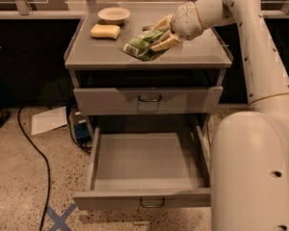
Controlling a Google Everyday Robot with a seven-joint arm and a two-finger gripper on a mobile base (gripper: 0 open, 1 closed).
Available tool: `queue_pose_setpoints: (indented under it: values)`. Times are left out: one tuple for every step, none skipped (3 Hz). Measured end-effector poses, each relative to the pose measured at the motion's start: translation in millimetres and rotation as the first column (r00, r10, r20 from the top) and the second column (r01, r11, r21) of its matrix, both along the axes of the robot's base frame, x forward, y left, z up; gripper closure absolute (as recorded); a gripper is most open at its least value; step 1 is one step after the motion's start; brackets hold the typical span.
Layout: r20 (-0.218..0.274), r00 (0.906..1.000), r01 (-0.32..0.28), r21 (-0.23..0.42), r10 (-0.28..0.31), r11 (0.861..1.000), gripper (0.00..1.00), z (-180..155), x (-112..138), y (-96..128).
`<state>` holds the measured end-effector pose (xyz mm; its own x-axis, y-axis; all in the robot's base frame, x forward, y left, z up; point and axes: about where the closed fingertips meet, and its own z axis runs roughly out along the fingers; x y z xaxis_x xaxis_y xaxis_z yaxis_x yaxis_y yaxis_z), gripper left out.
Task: Pick green jalapeno chip bag from middle drawer and place on counter
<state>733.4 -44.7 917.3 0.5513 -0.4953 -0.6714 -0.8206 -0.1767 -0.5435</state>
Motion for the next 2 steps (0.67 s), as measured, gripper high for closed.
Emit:
queue_pose_setpoints:
  values:
    - [0.010, 0.9991, 0.040, 0.014, -0.041, 0.999, 1.00, -43.3, 51.9, 21.9]
    - [0.010, 0.9988, 0.048, 0.015, -0.049, 0.999, 1.00, -48.7, 57.4, 25.1]
